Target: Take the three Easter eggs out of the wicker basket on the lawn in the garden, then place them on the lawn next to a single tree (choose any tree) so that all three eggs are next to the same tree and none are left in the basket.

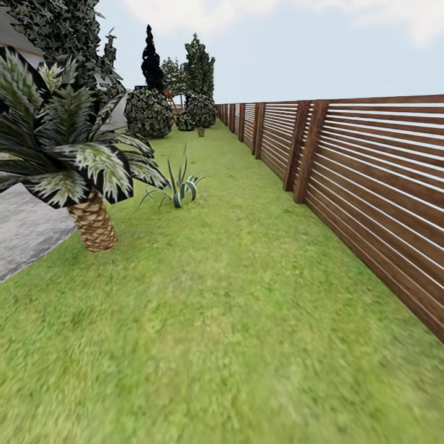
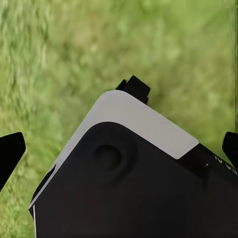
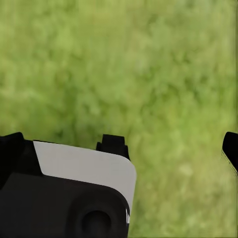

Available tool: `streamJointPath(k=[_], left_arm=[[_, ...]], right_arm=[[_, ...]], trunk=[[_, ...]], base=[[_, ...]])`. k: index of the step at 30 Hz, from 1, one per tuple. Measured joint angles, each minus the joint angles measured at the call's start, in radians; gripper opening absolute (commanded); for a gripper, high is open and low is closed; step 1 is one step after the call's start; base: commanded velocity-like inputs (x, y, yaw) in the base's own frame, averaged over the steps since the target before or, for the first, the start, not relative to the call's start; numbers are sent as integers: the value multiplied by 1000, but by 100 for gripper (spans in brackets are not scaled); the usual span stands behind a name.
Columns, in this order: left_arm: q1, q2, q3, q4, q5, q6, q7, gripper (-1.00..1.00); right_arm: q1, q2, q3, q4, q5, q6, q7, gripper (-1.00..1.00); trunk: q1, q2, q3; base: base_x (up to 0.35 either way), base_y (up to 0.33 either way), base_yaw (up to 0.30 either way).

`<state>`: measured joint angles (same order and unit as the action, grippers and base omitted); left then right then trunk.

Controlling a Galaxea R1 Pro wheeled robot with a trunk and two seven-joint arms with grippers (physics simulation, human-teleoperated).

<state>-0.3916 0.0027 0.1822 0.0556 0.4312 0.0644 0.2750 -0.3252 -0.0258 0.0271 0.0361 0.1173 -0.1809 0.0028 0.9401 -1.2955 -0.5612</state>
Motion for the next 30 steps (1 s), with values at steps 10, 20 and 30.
streamJointPath(k=[10,20,30], left_arm=[[0,0,0,0,0,0,0,100],[0,0,0,0,0,0,0,100],[0,-1,0,0,0,0,0,100]], right_arm=[[0,0,0,0,0,0,0,100],[0,0,0,0,0,0,0,100],[0,0,0,0,0,0,0,100]], trunk=[[0,0,0],[0,0,0],[0,0,0]], base=[[317,0,0],[317,0,0],[317,0,0]])
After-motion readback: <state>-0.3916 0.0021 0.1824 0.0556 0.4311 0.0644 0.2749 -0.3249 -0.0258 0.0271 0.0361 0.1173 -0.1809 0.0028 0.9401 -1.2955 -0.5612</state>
